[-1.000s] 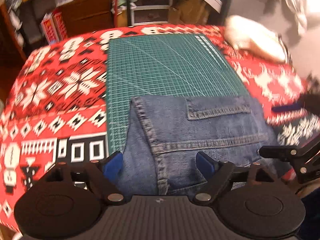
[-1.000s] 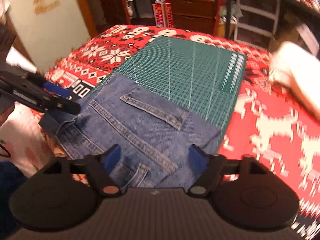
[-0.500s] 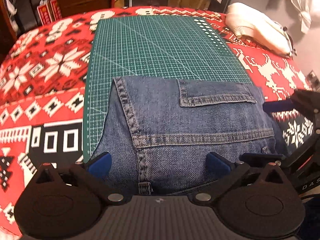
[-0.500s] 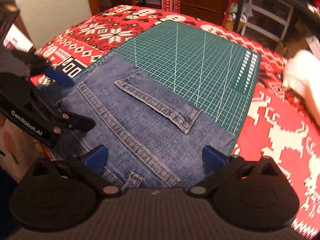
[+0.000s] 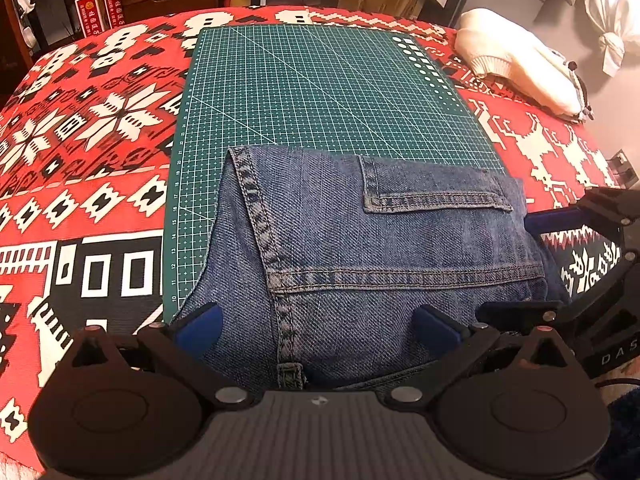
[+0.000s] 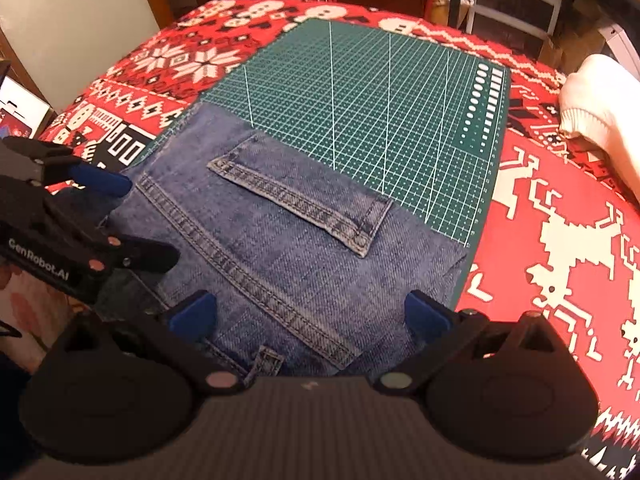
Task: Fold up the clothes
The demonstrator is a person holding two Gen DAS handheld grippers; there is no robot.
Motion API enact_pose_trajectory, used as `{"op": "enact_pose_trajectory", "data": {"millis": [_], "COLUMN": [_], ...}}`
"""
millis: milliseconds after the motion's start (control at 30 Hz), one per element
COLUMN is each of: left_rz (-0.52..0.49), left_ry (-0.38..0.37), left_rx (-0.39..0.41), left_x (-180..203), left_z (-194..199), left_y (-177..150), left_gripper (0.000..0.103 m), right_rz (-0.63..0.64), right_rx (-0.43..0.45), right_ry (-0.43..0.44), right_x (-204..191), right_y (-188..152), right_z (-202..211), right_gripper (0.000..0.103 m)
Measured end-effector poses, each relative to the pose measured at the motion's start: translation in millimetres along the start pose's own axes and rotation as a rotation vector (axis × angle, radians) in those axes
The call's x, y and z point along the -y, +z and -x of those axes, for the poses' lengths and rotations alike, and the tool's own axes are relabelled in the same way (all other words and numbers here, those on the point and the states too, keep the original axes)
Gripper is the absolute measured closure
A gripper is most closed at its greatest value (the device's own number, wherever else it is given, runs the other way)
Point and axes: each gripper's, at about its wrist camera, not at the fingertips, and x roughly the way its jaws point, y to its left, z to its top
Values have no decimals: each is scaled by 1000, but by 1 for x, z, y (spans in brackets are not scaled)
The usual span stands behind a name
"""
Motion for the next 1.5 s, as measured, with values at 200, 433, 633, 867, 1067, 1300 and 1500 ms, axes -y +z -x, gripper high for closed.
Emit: {"op": "enact_pose_trajectory", "data": {"millis": [200, 433, 633, 867, 1067, 1300, 1500], "left_rz": [-2, 5, 23, 31, 48, 98, 206], "left_ry": [1, 8, 14, 18, 22, 43, -4], "left_rx": [28, 33, 42, 32, 5, -79, -127], "left_x": [0, 0, 0, 0, -1, 0, -2], "left_z": [0, 0, 0, 0, -1, -1, 12], "left_y": [-4, -3, -3, 0, 4, 16, 27], "left_gripper": [0, 0, 0, 0, 0, 4, 27], "right_rz": [-19, -46, -53, -60, -65, -125, -127], "right_rx": [-22, -6, 12, -6, 22, -7, 20], "right_ry": [-13, -35, -38, -36, -42, -38, -25], "right_x": [0, -3, -3, -3, -4, -2, -6], "right_y": [4, 1, -2, 1, -3, -1, -2], "right_z": [-3, -4, -3, -4, -2, 2, 20], "right_gripper": [0, 0, 0, 0, 0, 0, 0]}}
